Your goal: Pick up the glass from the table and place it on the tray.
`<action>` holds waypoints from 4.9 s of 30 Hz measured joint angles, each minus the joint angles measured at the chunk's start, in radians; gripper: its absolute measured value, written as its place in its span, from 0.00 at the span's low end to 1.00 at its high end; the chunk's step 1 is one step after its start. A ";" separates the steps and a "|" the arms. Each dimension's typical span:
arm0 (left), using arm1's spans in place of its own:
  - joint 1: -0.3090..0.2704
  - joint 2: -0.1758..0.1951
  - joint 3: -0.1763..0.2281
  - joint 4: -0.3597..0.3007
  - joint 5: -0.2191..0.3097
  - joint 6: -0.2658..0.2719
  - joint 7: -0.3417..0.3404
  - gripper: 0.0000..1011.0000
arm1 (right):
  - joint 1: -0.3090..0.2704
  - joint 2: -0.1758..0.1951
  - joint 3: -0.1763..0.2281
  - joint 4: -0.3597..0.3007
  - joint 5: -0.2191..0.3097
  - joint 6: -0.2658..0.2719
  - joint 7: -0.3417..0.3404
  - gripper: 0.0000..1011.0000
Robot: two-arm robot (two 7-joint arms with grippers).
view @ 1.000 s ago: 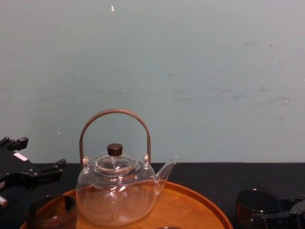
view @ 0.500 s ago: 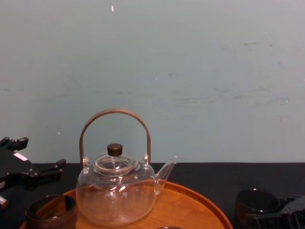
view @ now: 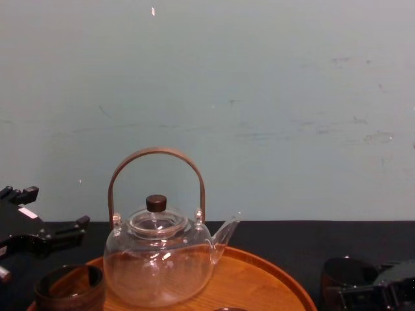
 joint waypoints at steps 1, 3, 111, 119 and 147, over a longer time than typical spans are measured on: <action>0.000 0.000 0.000 0.000 0.000 0.000 0.000 0.99 | 0.002 -0.001 -0.001 0.001 -0.001 0.000 0.000 0.99; 0.000 0.000 0.000 0.000 0.000 0.000 0.000 0.99 | 0.005 -0.004 -0.003 0.006 -0.006 -0.001 0.002 0.99; 0.000 0.000 0.000 0.000 0.000 0.000 0.000 0.99 | 0.202 -0.050 -0.191 0.090 0.003 -0.117 0.189 0.89; 0.000 0.000 0.000 0.000 0.000 0.000 0.000 0.99 | 0.209 -0.066 -0.197 0.128 -0.007 -0.121 0.191 0.89; 0.000 0.000 0.000 0.000 0.000 0.000 0.000 0.99 | 0.209 -0.090 -0.197 0.178 -0.025 -0.115 0.197 0.89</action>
